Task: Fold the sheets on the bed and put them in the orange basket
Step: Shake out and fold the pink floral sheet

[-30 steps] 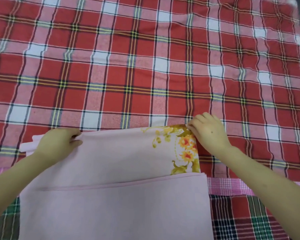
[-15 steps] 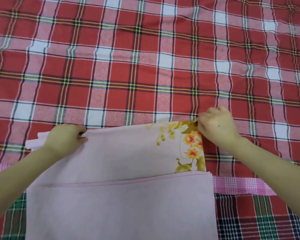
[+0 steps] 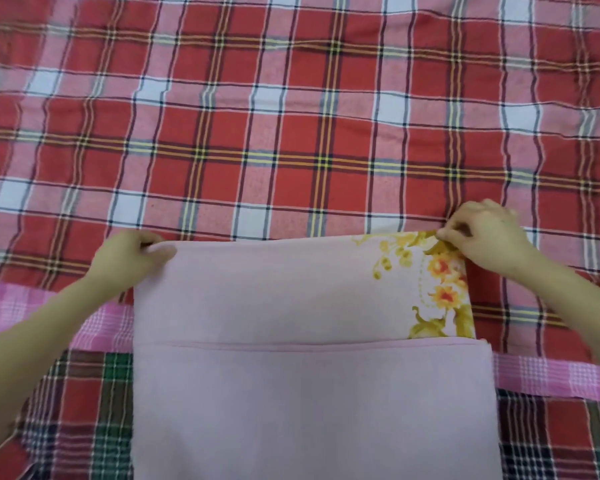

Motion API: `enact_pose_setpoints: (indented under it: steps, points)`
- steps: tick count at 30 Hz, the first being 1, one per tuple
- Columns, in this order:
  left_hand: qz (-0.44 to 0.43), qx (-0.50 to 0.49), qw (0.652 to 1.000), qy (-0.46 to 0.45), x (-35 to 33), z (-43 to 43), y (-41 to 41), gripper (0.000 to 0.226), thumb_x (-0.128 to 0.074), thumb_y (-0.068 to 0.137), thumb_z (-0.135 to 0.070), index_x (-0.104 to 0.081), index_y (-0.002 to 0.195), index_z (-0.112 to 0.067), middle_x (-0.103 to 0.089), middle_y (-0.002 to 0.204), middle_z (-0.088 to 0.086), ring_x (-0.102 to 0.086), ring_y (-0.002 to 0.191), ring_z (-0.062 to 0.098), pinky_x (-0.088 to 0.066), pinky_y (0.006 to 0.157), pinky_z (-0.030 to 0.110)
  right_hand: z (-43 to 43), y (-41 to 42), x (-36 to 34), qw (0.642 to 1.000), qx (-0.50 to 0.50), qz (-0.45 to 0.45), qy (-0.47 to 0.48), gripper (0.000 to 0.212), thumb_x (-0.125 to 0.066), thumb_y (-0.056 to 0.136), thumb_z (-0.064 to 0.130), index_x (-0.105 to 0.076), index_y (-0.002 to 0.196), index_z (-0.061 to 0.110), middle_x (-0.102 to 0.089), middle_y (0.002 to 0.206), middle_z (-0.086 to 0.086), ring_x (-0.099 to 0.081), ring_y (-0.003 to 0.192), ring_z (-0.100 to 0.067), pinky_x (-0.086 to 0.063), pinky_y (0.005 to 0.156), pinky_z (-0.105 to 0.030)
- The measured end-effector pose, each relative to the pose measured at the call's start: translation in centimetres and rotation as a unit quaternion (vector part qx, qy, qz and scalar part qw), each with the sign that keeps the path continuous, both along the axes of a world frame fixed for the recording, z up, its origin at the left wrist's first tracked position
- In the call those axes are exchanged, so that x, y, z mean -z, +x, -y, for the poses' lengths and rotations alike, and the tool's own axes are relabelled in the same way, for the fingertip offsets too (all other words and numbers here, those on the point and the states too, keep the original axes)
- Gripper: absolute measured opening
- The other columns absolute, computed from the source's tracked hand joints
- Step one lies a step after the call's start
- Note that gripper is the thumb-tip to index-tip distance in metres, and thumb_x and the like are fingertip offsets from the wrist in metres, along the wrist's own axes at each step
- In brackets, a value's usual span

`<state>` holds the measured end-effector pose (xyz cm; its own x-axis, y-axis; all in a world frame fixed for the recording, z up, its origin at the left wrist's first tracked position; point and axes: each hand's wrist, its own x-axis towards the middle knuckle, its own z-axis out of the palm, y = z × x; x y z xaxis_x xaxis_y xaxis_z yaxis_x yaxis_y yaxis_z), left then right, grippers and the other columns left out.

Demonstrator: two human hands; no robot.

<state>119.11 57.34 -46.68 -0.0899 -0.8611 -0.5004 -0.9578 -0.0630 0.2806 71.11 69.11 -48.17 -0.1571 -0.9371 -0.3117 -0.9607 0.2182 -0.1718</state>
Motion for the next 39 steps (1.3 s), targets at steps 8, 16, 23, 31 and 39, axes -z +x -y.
enact_pose_setpoints:
  steps: [8, 16, 23, 31, 39]
  points:
    - [0.098, -0.110, 0.978, -0.145, 2.1, -0.5, -1.2, 0.030, -0.071, 0.078, -0.033, -0.063, 0.090, -0.007, -0.063, 0.094, 0.018, -0.057, 0.094, 0.037, -0.037, 0.076, 0.038, -0.3, 3.3, 1.7, 0.992, 0.049, -0.094, -0.071, 0.015, -0.066, 0.083, 0.015, -0.066, 0.094, 0.004, -0.059, 0.096, -0.020, -0.052, 0.093, -0.042, -0.038, 0.080, -0.050]
    - [-0.016, 0.165, 0.986, -0.034, 0.7, -11.1, 0.4, 0.035, -0.072, 0.076, -0.049, -0.064, 0.090, -0.018, -0.062, 0.088, 0.000, -0.057, 0.083, 0.023, -0.045, 0.073, 0.033, -10.2, 5.5, -1.0, 0.999, 0.008, 0.001, 0.046, 0.030, -0.061, 0.082, 0.049, -0.065, 0.090, 0.020, -0.063, 0.081, 0.000, -0.059, 0.083, -0.031, -0.047, 0.076, -0.042]
    - [0.167, 0.278, 0.944, 0.062, 0.0, -11.1, 2.1, 0.051, -0.061, 0.082, -0.053, -0.055, 0.127, -0.030, -0.059, 0.122, -0.009, -0.054, 0.114, 0.015, -0.039, 0.091, 0.027, -14.3, 4.3, -2.3, 0.987, 0.062, 0.062, 0.137, 0.019, -0.073, 0.079, 0.034, -0.070, 0.088, 0.017, -0.069, 0.084, -0.005, -0.062, 0.085, -0.027, -0.041, 0.067, -0.032]
    - [-0.107, 0.075, 0.990, 0.058, -6.7, -12.3, 4.2, 0.016, -0.076, 0.077, -0.030, -0.064, 0.070, -0.022, -0.064, 0.073, -0.001, -0.061, 0.074, 0.021, -0.043, 0.062, 0.028, -17.5, 5.7, -9.3, 0.830, 0.303, 0.467, -0.041, 0.063, -0.086, 0.040, 0.059, -0.071, 0.079, 0.013, -0.073, 0.080, -0.006, -0.068, 0.068, -0.018, -0.057, 0.063, -0.029]
    - [-0.190, -0.096, 0.973, -0.093, -8.3, -5.4, 2.3, 0.005, -0.072, 0.081, -0.014, -0.067, 0.080, -0.012, -0.060, 0.070, 0.008, -0.050, 0.064, 0.020, -0.041, 0.054, 0.023, -6.3, 4.1, -8.3, 0.855, 0.335, 0.364, -0.153, 0.015, -0.071, 0.080, 0.016, -0.069, 0.086, 0.002, -0.066, 0.061, 0.012, -0.057, 0.053, 0.003, -0.045, 0.052, -0.014]
